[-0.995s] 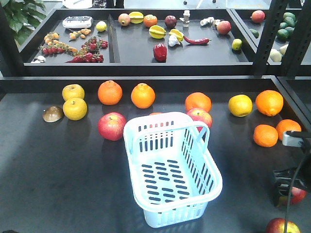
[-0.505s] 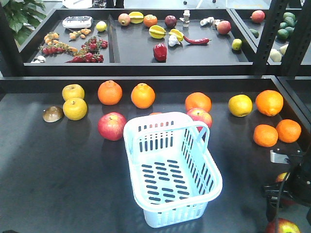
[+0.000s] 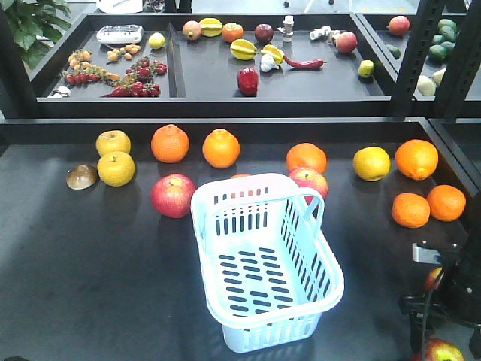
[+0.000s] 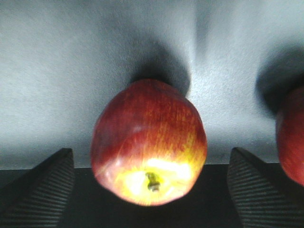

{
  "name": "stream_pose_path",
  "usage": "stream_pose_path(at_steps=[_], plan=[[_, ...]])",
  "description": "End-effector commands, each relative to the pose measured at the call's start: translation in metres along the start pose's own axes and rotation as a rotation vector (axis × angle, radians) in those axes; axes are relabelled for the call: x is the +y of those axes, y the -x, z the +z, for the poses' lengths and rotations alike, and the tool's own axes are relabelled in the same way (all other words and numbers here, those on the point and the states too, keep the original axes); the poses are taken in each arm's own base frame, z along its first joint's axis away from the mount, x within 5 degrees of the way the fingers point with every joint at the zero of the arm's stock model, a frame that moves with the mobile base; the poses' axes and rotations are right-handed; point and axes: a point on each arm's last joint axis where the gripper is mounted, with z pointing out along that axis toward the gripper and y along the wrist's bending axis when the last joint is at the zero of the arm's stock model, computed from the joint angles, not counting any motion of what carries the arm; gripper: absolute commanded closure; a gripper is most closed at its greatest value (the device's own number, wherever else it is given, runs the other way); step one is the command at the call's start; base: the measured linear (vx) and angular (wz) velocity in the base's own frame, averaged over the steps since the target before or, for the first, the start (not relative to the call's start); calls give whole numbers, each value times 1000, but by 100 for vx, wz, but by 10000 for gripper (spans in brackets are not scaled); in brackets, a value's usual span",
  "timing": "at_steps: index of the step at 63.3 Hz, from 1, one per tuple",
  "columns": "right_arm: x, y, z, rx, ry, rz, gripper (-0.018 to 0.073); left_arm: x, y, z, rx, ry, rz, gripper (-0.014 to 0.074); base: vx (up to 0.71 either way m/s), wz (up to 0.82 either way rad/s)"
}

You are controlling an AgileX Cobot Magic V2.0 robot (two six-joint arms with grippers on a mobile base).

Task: Pick three apples into basket with both arms
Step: 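Grasp a red apple with the right gripper, then carry the apple over the basket and release it with the right gripper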

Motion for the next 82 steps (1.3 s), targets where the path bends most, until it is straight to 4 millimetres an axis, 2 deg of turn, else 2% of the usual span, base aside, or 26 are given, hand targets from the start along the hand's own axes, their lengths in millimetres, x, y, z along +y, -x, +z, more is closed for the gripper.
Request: stream_pose_path(at_steps=[1, 41, 50, 56, 66, 78, 82], plan=[[-3, 1, -11, -30, -8, -3, -48, -2, 10, -3, -67, -5, -23, 602, 0, 0], [-4, 8, 14, 62, 0, -1, -23, -2, 10, -3, -66, -5, -23, 602, 0, 0], [-2, 7, 14, 67, 22, -4, 48, -2, 10, -3, -66, -5, -23, 602, 0, 0], [1, 5, 10, 65, 42, -19, 146, -2, 10, -3, -66, -5, -23, 602, 0, 0], [5, -2, -13, -9, 75, -49, 365, -2, 10, -3, -66, -5, -22, 602, 0, 0], [12, -24, -70, -220, 99, -100, 575, -2, 11, -3, -68, -3, -22, 602, 0, 0], [17, -37, -95, -316, 120, -112, 571, -2, 11, -3, -69, -2, -22, 602, 0, 0]])
